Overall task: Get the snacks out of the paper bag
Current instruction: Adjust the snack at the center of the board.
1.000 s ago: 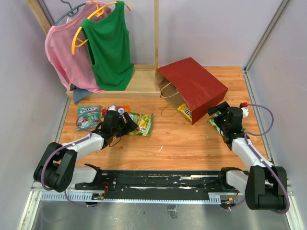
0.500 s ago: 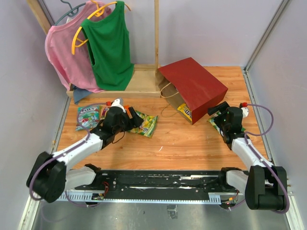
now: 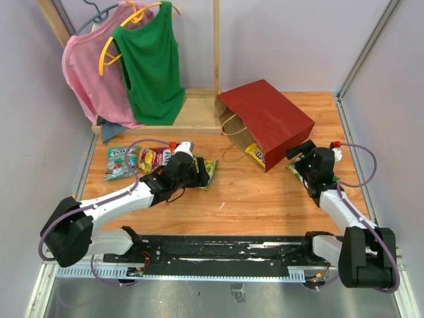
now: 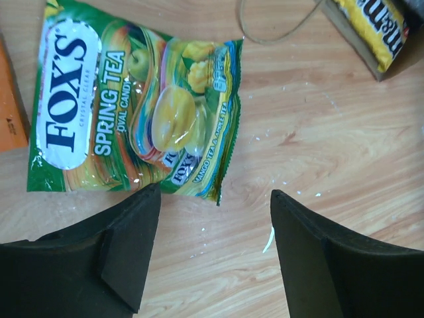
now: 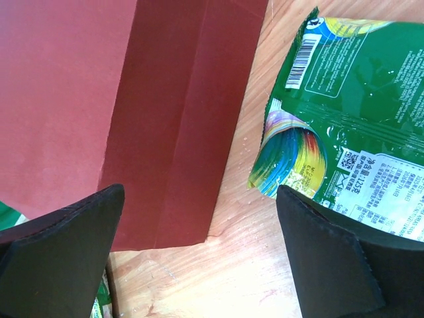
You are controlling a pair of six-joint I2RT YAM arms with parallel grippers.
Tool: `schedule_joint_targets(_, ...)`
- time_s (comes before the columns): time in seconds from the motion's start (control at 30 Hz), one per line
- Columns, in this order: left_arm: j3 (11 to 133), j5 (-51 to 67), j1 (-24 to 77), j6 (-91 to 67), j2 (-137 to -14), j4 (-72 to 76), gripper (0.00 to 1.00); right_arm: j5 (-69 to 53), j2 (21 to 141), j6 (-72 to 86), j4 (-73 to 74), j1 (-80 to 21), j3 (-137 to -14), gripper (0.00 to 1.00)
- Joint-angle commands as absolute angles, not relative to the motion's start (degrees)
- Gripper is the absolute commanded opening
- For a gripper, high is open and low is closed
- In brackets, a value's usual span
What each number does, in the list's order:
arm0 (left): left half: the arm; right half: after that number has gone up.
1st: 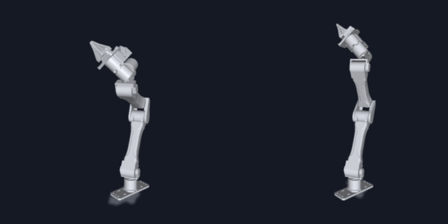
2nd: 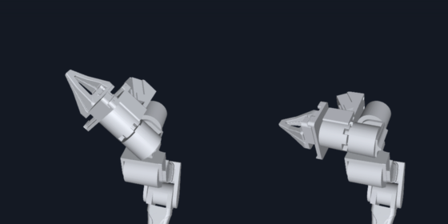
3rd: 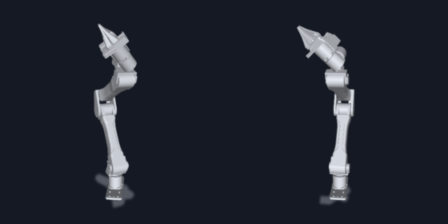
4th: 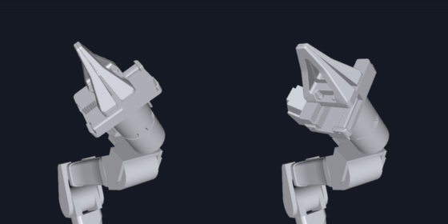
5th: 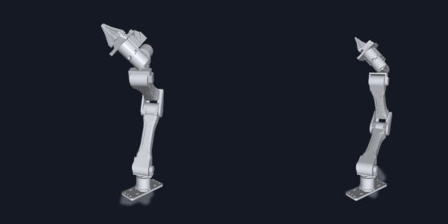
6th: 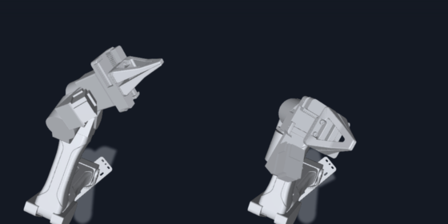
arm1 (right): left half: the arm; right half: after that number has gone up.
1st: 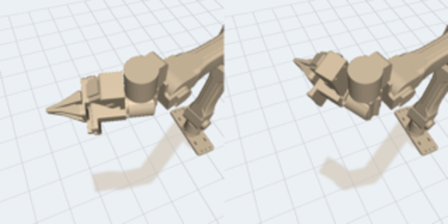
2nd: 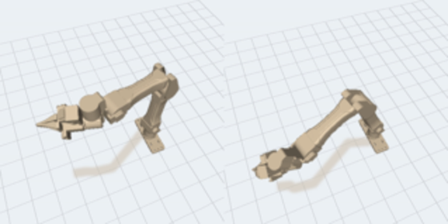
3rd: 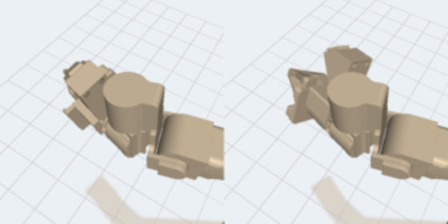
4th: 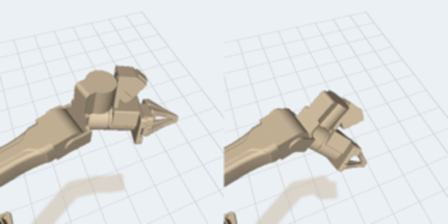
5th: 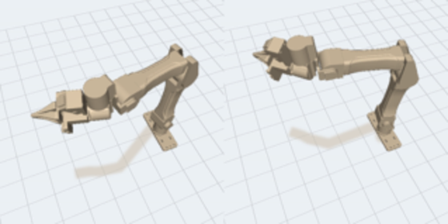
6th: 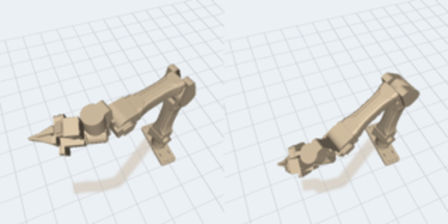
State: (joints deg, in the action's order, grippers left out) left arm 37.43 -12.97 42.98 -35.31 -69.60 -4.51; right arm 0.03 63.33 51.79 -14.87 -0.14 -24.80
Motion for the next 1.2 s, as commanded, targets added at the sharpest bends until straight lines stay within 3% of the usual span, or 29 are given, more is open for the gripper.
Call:
schedule_joint_targets(0.0, 36.6, -12.4, 44.2, -35.1, -71.2, -2.4, 0.69, 1.2, 61.9, 50.7, -15.0, -1.3, -25.6, 0.99)
schedule_joint_targets(0.17, 36.3, -12.9, 44.2, -34.9, -73.4, -1.4, 0.5, 0.8, 62.2, 50.8, -14.9, -1.3, -25.5, 1.0)
schedule_joint_targets(0.27, 35.3, -14.6, 44.2, -34.7, -74.5, -0.3, 0.46, 0.6, 62.2, 51.0, -15.0, -1.3, -25.5, 1.0)
schedule_joint_targets(0.47, 35.1, -14.8, 44.2, -34.6, -78.0, 1.1, 0.16, 0.6, 61.7, 51.0, -14.8, -1.3, -25.5, 1.0)
schedule_joint_targets(0.57, 35.3, -14.8, 44.2, -34.4, -79.6, 2.1, 0.1, 0.5, 61.4, 50.9, -14.7, -1.3, -25.5, 1.0)
schedule_joint_targets(0.73, 36.9, -16.3, 44.2, -33.5, -82.7, 2.6, 0.03, 0.5, 61.4, 50.8, -14.5, -1.3, -25.5, 1.0)
schedule_joint_targets(1.17, 44.2, -25.3, 42.4, -28.8, -93.0, 1.1, 0.01, 0.0, 61.5, 50.9, -14.5, -1.3, -25.6, 1.0)
